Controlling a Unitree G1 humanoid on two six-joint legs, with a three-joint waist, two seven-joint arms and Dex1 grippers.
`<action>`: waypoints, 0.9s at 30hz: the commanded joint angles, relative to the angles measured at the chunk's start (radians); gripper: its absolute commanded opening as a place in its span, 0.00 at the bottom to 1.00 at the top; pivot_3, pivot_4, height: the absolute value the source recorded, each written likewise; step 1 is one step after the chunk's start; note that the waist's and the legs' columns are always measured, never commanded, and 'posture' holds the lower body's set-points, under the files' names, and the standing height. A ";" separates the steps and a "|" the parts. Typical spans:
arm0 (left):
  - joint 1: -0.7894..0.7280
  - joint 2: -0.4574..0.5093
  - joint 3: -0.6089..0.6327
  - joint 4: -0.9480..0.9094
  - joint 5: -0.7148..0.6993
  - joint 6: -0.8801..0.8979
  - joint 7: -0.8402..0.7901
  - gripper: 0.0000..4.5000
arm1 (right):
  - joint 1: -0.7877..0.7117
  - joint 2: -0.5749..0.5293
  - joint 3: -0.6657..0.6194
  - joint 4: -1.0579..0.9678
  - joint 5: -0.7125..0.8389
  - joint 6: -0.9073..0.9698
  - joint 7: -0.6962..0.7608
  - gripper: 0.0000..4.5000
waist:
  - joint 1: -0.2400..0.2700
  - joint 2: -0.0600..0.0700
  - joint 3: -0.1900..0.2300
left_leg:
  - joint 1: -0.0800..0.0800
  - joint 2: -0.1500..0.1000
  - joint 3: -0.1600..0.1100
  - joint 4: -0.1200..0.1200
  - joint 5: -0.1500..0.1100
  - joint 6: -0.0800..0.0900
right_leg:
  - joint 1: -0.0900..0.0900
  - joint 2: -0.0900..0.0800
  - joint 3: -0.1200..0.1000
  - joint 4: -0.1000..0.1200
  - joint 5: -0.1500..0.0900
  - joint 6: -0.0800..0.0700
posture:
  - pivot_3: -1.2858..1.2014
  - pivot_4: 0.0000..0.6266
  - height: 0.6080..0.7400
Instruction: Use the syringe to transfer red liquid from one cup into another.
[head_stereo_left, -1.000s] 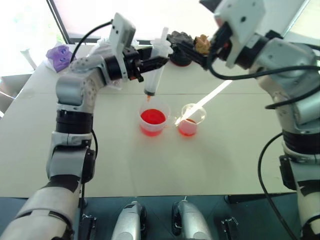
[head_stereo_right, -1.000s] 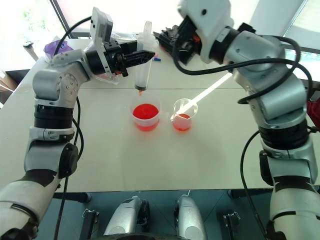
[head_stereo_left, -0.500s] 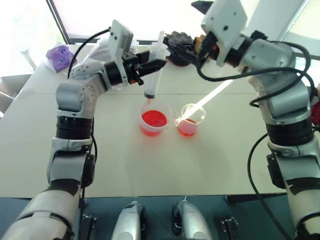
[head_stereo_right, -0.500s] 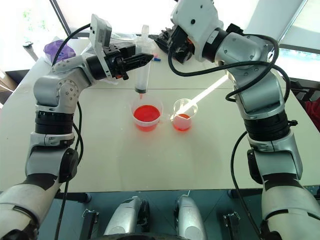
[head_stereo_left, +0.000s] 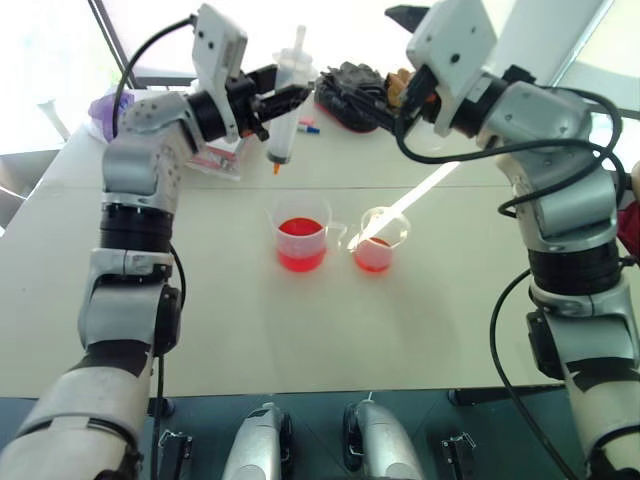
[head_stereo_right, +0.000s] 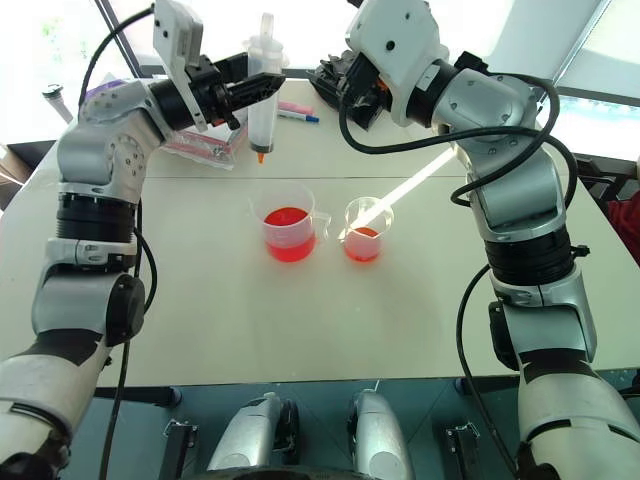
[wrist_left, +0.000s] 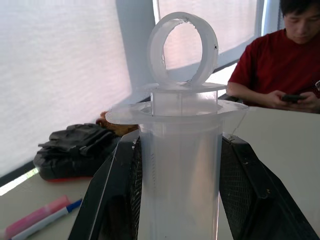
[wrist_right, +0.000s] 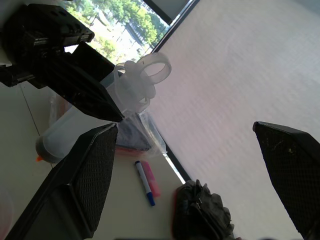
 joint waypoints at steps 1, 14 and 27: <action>-0.066 0.007 0.074 -0.068 -0.122 0.116 -0.028 0.36 | -0.011 -0.018 -0.057 -0.036 -0.018 -0.030 -0.001 1.00 | -0.001 0.000 0.000 | 0.000 0.000 0.000 0.000 0.000 0.000 | 0.000 0.000 0.000 0.000 0.000 0.000 | 0.52 0.24 1.00; 0.037 0.028 0.021 -0.188 -0.245 0.343 -0.164 0.36 | -0.053 -0.027 -0.103 0.024 -0.064 -0.228 0.008 1.00 | -0.004 0.000 0.000 | 0.001 0.000 0.000 0.000 0.001 -0.001 | 0.000 0.001 0.000 0.001 0.000 0.000 | 0.52 0.24 1.00; 0.071 0.002 -0.006 -0.172 -0.233 0.301 -0.189 0.36 | -0.014 0.020 -0.083 -0.054 -0.018 -0.162 0.067 1.00 | -0.002 0.000 0.000 | 0.001 0.000 0.000 0.000 0.001 -0.001 | 0.000 0.001 0.000 0.001 0.000 0.000 | 0.52 0.24 1.00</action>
